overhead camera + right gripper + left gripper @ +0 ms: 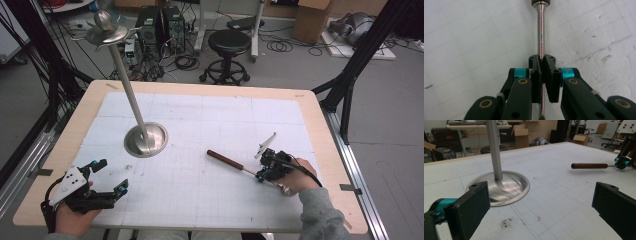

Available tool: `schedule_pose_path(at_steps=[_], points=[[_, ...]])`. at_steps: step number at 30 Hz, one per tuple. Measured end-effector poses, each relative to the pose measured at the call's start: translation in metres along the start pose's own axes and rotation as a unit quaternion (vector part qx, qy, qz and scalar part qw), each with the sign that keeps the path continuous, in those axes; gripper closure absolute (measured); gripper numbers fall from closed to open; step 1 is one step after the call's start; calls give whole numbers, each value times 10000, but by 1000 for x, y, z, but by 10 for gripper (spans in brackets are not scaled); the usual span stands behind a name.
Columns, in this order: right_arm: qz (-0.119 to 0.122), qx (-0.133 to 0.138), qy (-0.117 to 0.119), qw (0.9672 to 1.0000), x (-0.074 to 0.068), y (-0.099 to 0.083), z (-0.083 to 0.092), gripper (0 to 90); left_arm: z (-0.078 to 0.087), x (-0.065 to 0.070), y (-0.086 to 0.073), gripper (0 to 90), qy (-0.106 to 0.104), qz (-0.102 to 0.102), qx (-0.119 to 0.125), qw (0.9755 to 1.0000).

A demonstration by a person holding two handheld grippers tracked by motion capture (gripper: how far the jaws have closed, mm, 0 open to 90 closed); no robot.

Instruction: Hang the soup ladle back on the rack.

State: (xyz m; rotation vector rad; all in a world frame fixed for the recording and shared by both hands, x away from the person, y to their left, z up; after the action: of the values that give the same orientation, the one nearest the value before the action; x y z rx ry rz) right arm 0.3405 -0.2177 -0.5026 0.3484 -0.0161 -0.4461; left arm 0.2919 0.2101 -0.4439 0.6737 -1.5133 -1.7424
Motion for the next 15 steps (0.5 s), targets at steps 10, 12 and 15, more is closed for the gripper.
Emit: schedule_pose_path(at_steps=[10, 12, 15], points=[[89, 648, -164, 9977, 0, 8, 18, 847, -2, 1, 2, 20, -48, -35, 12, 10000], [59, 770, -214, 9968, 1, 9, 21, 848, -2, 1, 2, 20, -48, -15, 27, 10000], [73, 957, -246, 9951, 2, 10, 26, 848, -2, 1, 2, 20, -45, -14, 29, 10000]])
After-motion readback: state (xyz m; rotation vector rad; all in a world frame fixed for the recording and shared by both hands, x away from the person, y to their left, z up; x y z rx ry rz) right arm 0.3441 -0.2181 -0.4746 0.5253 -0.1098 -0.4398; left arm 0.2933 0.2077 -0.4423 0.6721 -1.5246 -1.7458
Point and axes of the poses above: each handheld gripper's, and its own axes: z roughly backward along the jaws, y roughly out of its top, x roughly to its right, the point moved 10 cm from there along -z, roughly forward along the jaws, and after that the axes turned 2 degrees about z, right-handed, at the moved point
